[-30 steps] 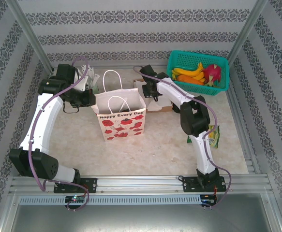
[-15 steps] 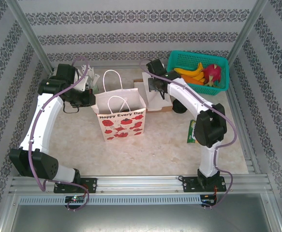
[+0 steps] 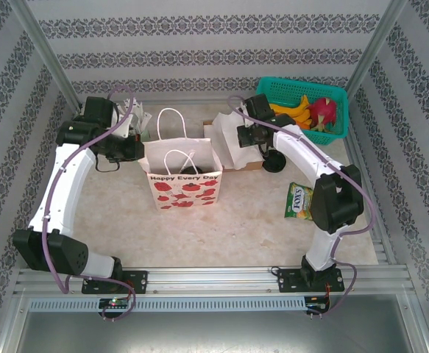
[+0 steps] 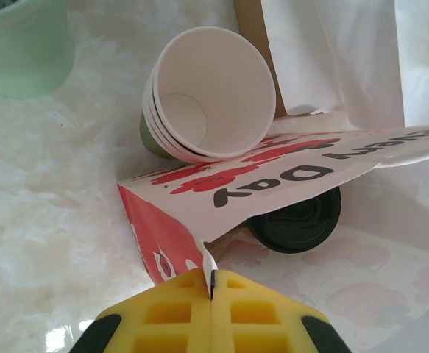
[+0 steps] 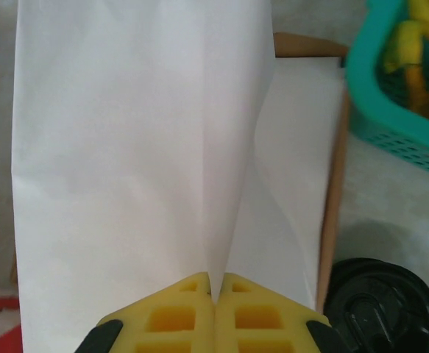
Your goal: Pack the takeout coffee
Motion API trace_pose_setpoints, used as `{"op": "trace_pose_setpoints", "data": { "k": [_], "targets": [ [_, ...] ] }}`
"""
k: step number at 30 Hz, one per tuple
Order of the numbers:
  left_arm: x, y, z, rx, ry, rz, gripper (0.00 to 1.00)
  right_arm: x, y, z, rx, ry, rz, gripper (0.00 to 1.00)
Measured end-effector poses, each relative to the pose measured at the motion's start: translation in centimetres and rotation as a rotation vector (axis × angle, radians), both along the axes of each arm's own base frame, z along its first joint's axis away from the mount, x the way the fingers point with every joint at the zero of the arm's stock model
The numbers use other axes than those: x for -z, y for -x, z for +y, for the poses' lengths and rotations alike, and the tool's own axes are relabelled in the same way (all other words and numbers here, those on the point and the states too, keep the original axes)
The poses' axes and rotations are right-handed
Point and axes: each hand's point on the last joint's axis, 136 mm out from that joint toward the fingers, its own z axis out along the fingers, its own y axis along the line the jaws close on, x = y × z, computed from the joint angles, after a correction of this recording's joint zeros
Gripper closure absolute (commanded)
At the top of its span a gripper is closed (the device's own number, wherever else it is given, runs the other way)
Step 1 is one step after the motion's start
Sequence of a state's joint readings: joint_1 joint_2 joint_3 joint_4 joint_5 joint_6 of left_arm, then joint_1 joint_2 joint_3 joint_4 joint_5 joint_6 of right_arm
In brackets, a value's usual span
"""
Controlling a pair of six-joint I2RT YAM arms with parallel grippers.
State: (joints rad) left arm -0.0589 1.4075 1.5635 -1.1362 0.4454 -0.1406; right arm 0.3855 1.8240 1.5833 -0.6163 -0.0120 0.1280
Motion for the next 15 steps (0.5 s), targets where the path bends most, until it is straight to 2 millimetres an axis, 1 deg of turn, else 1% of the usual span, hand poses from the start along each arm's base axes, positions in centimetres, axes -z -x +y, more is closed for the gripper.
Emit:
{"op": "trace_pose_setpoints", "data": {
  "k": [2, 4, 7, 9, 11, 13, 15],
  "targets": [
    [-0.4, 0.2, 0.1, -0.003, -0.005, -0.014, 0.95, 0.1, 0.2, 0.7, -0.051, -0.028, 0.011, 0.98],
    [-0.6, 0.4, 0.2, -0.005, -0.007, -0.023, 0.95, 0.4, 0.2, 1.4, -0.081, -0.058, 0.026, 0.93],
    [-0.5, 0.5, 0.3, -0.010, -0.010, -0.021, 0.95, 1.7, -0.9, 3.1, -0.122, -0.091, 0.045, 0.85],
    [-0.4, 0.5, 0.4, -0.018, -0.017, -0.017, 0.95, 3.1, -1.5, 4.3, -0.155, -0.084, 0.055, 0.71],
    [-0.3, 0.5, 0.6, -0.027, -0.023, -0.016, 0.95, 4.4, -1.5, 5.4, -0.179, -0.072, 0.073, 0.55],
    [-0.3, 0.5, 0.7, -0.034, -0.027, -0.017, 0.95, 5.2, -1.2, 6.1, -0.200, -0.062, 0.081, 0.45],
    [-0.4, 0.6, 0.8, -0.040, -0.030, -0.018, 0.95, 4.8, -1.1, 6.7, -0.224, -0.053, 0.059, 0.38]
  ]
}}
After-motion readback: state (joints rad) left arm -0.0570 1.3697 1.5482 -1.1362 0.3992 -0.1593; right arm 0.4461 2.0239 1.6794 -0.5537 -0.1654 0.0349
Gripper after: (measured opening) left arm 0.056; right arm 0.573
